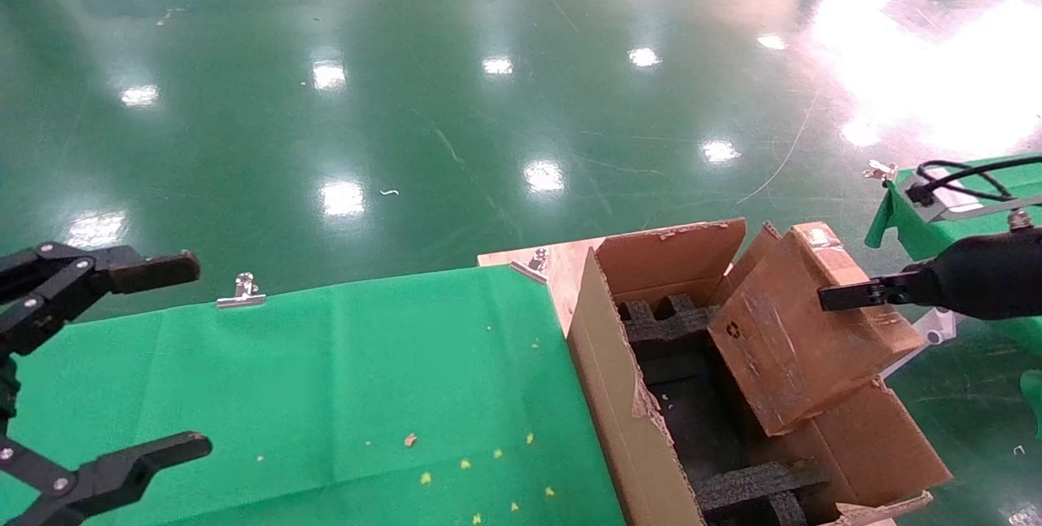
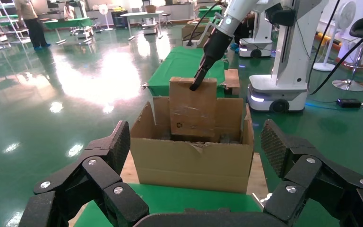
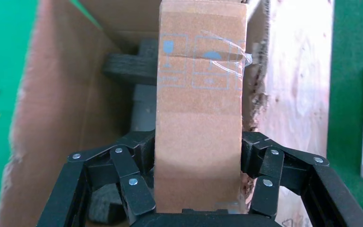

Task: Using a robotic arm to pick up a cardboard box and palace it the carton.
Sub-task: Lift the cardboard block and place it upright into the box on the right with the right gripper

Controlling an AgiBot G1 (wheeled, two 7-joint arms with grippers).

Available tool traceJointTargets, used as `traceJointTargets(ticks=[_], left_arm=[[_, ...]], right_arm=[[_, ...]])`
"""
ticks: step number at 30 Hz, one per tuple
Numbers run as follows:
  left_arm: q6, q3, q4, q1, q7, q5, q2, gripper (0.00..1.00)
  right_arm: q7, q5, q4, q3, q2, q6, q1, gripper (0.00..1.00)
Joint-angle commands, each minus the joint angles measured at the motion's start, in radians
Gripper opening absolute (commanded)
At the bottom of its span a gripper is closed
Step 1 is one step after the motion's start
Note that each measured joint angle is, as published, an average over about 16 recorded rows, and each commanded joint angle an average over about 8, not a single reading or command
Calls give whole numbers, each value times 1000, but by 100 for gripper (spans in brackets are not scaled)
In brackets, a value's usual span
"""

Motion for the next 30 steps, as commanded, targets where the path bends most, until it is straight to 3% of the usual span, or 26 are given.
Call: traceJointTargets(ticks=[1,8,16,30], left_arm=[[0,0,0,0,0,0,0,100],[0,0,0,0,0,0,0,100],[0,0,0,0,0,0,0,100],[0,1,0,0,0,0,0,100]], right_arm=[[68,-24,41,-15,4,53,-5,0],[245,-138,175,-67,19,189,0,0],[387,-236,279,-116,28,291,-12,0],[502,-293,322,-170,-8,394,-93,0]])
